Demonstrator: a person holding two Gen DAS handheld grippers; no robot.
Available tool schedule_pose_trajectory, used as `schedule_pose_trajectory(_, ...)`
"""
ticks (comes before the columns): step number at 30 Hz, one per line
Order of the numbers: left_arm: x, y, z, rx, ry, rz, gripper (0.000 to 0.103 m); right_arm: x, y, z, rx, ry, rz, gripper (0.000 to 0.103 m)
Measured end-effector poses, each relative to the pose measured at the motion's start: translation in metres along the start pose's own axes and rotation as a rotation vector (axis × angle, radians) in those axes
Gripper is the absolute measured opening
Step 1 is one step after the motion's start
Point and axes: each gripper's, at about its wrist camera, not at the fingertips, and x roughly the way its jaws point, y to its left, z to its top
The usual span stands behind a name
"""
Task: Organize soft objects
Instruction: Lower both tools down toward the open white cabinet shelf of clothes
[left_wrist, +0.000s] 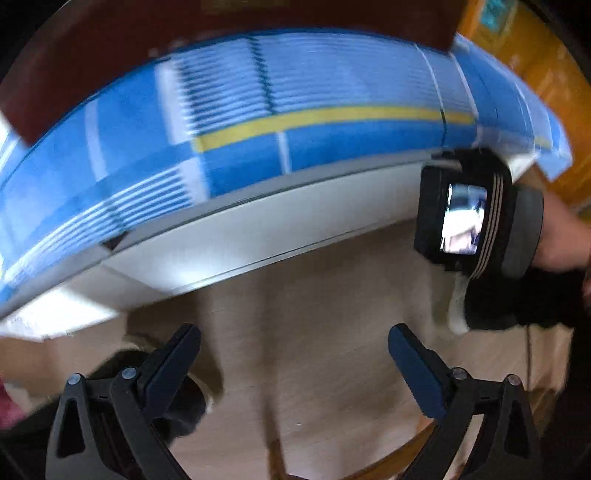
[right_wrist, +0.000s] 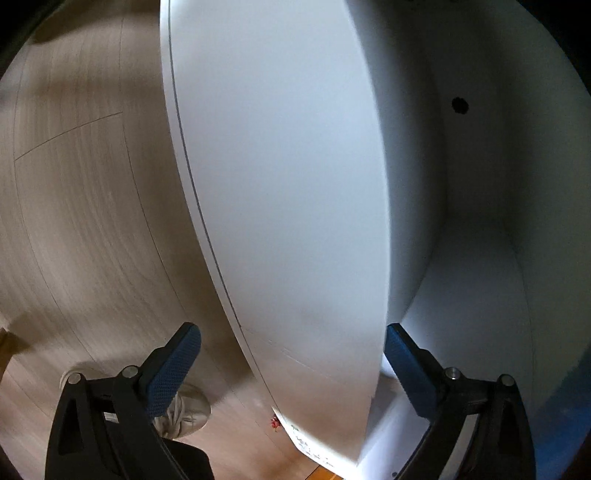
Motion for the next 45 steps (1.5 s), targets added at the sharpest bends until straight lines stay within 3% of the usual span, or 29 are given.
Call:
schedule_pose_trajectory(4,0.015,-0.005,-0.001,0.111,-0.007,0.059,0.095,0.006,0.003,0.003,-0.048,0.012,-0.006,0.103)
schedule_pose_trajectory(17,0.02,0.011,0.003,0.051,-0.015,-0.01,0.102,-0.011,0.016,0.005,-0.106,0.032,-0.047,0.103)
schedule_pose_trajectory(22,0.018,0.01,0.006,0.066,-0.03,0.018,0.103,-0.009,0.018,-0.001,-0.091,0.028,-0.043,0.103)
schedule_pose_trajectory(31,0.025,0.007,0.012,0.187,-0.035,0.093,0.103,-0.017,0.023,-0.006,-0.079,0.014,-0.044,0.103)
schedule_pose_trajectory(32,0.026,0.006,0.014,0.195,-0.034,0.096,0.103,-0.013,0.028,-0.009,-0.073,0.004,-0.015,0.103)
schedule_pose_trajectory(33,0.027,0.006,0.016,0.206,-0.035,0.098,0.103,-0.015,0.032,-0.011,-0.075,0.0,0.14,0.094)
schedule_pose_trajectory(34,0.027,0.007,0.016,0.215,-0.038,0.103,0.103,-0.018,0.049,-0.013,-0.084,0.019,0.37,0.092)
schedule_pose_trajectory(35,0.031,0.009,0.018,0.229,-0.044,0.107,0.103,-0.021,0.068,-0.015,-0.151,0.01,0.397,0.088)
schedule_pose_trajectory(37,0.032,0.01,0.02,0.254,-0.055,0.115,0.103,-0.025,0.111,-0.02,-0.399,-0.01,0.148,0.077)
schedule_pose_trajectory(38,0.032,0.009,0.02,0.264,-0.061,0.123,0.103,-0.029,0.112,-0.019,-0.412,-0.028,0.122,0.071)
schedule_pose_trajectory(40,0.034,0.01,0.024,0.293,-0.079,0.148,0.103,-0.035,0.091,-0.013,-0.294,-0.04,0.151,0.072)
schedule_pose_trajectory(45,0.048,0.011,0.033,0.364,-0.095,0.211,0.103,-0.041,0.032,-0.001,-0.135,-0.086,-0.078,0.082)
